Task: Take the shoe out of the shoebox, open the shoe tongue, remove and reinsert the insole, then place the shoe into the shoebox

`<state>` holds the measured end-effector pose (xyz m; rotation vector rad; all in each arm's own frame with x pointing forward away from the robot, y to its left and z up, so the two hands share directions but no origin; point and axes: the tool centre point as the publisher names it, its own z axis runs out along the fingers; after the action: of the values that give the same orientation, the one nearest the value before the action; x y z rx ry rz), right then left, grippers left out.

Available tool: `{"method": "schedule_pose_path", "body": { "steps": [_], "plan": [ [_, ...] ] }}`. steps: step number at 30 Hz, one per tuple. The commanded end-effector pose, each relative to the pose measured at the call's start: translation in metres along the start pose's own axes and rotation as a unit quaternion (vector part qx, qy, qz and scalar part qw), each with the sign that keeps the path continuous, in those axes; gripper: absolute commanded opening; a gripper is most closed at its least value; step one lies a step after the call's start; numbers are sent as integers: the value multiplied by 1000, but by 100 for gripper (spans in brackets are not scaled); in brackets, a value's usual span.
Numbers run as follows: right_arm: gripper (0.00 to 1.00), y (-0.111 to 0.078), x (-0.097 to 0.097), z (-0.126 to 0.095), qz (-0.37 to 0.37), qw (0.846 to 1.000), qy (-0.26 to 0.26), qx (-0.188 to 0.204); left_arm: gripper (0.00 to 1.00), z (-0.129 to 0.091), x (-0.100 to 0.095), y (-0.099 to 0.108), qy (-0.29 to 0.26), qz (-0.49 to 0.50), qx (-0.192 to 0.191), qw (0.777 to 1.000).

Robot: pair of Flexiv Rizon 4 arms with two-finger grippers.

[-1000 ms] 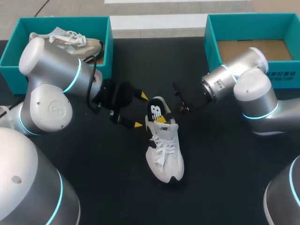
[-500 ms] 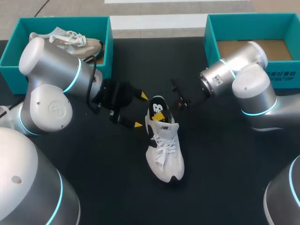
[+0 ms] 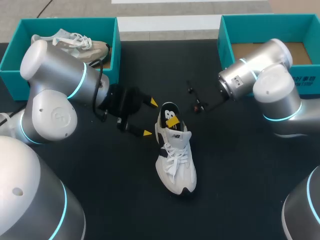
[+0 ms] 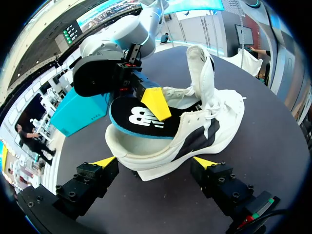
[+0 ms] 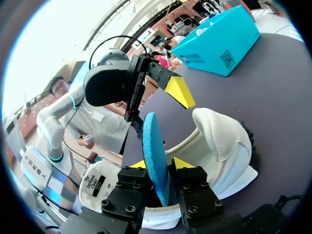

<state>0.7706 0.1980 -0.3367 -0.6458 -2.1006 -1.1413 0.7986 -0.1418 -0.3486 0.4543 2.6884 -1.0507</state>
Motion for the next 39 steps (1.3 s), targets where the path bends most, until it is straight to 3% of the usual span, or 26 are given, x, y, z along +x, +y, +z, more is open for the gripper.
{"method": "schedule_pose_path", "body": {
  "steps": [1,4,7,14,22,26,32,34,39],
  "plan": [
    [23,5,5,-5,-4,1000,-11,3,100,1,0,-1,0,0,-2,1000],
    [19,11,3,-5,-10,1000,-12,6,100,1,0,-1,0,0,-2,1000],
    [0,15,1,-5,-16,1000,-9,10,100,1,0,-1,0,0,-2,1000],
    [0,17,-9,0,-19,1000,3,22,100,1,0,-1,0,0,-2,1000],
    [0,-9,-7,12,27,998,15,58,100,1,0,-1,0,0,-2,1000],
    [0,-21,-4,16,41,997,21,54,100,1,0,-1,0,0,-2,1000],
    [0,-18,-5,15,40,998,14,54,100,1,0,-1,0,0,-2,1000],
    [12,-13,-4,12,35,998,10,54,100,1,0,-1,0,0,-2,1000],
    [18,-2,3,3,19,998,0,52,100,1,0,-1,0,0,-2,1000]
  ]
}}
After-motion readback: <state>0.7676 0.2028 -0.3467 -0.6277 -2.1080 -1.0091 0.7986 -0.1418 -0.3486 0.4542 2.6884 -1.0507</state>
